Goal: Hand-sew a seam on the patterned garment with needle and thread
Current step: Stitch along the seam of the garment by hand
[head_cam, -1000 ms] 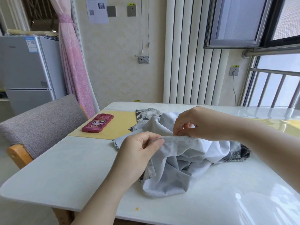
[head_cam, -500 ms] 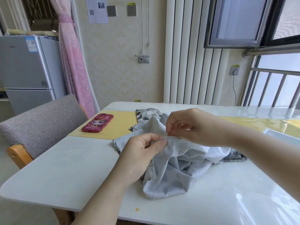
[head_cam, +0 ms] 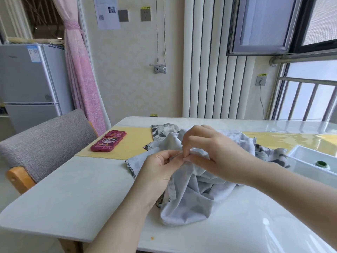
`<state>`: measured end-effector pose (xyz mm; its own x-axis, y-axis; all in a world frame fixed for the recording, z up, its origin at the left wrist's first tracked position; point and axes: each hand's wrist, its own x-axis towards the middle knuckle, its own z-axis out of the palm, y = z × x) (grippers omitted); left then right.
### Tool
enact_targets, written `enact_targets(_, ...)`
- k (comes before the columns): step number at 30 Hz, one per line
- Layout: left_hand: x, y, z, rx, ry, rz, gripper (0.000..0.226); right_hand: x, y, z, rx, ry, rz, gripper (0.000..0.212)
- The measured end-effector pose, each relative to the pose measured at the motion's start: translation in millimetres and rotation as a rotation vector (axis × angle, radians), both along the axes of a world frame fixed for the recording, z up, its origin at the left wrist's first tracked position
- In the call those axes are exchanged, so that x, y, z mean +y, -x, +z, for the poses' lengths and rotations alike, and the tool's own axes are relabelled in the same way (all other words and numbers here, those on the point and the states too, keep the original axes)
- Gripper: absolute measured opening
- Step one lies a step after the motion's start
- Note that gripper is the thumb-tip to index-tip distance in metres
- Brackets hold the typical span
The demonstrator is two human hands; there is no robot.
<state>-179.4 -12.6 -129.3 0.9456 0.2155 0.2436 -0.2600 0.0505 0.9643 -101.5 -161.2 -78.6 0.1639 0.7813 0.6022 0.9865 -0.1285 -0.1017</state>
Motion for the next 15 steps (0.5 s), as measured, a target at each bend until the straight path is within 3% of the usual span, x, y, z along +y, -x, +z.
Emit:
enact_targets(2,-1.2,-3.0,0.9,0.016,-0.018,0.023,0.02,1.4,3.5,-2.1,0.081,-0.095,-0.017,0.006)
enact_targets(7,1.3,-11.9,-0.6,0.046,-0.096,0.135,0.016,0.3,22.8,27.6,1.168,-0.582,0.246,0.018)
enact_targets(10,3.2,-13.6,-2.2,0.052,-0.101,0.175,0.014,-7.7,25.9,40.8,1.547,-0.508,0.221,0.028)
enact_targets(12,4.0,-15.5,-2.0,0.052,-0.078,0.206,0.014,-13.5,25.0,40.7,1.57,-0.263,0.129,0.03)
enact_targets(13,5.2,-16.8,-1.9,0.049,-0.074,0.216,0.014,-16.3,25.5,38.3,1.483,-0.115,0.05,0.028)
enact_targets(15,7.1,-18.1,-1.2,0.034,-0.071,0.218,0.015,-22.2,25.2,29.7,1.021,0.222,-0.214,0.024)
